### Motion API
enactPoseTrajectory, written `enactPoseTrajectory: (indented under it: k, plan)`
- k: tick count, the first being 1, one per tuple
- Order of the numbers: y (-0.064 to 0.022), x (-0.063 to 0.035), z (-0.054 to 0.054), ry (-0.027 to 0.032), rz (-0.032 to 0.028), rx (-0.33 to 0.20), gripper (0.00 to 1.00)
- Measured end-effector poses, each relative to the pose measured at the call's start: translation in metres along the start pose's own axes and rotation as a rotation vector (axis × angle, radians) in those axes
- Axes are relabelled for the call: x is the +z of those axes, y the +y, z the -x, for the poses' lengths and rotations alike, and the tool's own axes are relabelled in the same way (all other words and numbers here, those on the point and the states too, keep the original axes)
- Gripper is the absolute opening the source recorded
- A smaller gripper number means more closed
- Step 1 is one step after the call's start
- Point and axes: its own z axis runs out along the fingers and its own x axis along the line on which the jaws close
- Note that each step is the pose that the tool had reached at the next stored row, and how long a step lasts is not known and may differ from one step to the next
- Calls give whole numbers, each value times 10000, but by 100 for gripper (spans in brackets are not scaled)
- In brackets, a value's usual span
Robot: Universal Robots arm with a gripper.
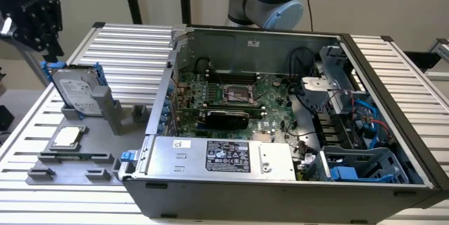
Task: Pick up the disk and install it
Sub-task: 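Pick up the disk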
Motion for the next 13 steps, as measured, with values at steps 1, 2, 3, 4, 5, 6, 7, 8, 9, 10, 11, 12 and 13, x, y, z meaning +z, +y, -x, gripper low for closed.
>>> enactPoseTrajectory:
  k: [1, 2, 3, 4, 5, 6, 7, 8, 9, 10, 11, 12, 13]
  plan:
    - [0, 8, 0, 0, -1, -1, 100]
    - [-1, 16, 0, 0, 0, -2, 100]
    - [0, 23, 3, 1, 1, -2, 100]
    - [0, 30, 9, 1, 2, -1, 100]
    - [0, 35, 16, 1, 1, -2, 100]
    - [1, 39, 26, 0, -1, -2, 100]
    - [3, 44, 38, 0, 0, -1, 100]
    - [4, 50, 49, 0, 0, -1, 100]
    - [7, 62, 59, -1, -1, -1, 100]
    - [11, 78, 67, -1, -2, -1, 100]
    - [18, 94, 73, -1, -1, 0, 100]
    - [27, 112, 77, 0, 0, -1, 100]
    - [40, 130, 78, 0, 1, -1, 100]
